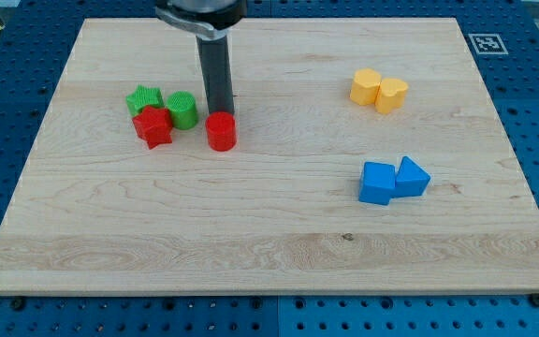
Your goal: Move the red star into the red circle
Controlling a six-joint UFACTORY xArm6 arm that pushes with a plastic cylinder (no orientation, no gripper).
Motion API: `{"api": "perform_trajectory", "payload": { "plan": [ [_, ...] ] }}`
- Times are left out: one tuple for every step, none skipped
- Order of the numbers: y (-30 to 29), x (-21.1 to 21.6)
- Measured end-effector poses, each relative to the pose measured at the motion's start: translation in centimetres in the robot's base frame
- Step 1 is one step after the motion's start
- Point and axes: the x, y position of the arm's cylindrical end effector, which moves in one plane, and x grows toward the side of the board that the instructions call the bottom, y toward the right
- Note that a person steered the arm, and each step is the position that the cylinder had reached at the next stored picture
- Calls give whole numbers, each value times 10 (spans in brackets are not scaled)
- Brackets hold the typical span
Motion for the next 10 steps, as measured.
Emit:
{"api": "perform_trajectory", "payload": {
  "plan": [
    [0, 27],
    [2, 34],
    [37, 33],
    [66, 49],
    [67, 94],
    [53, 135],
    [-1, 133],
    [-54, 108],
    [-105, 79],
    [-133, 47]
  ]
}}
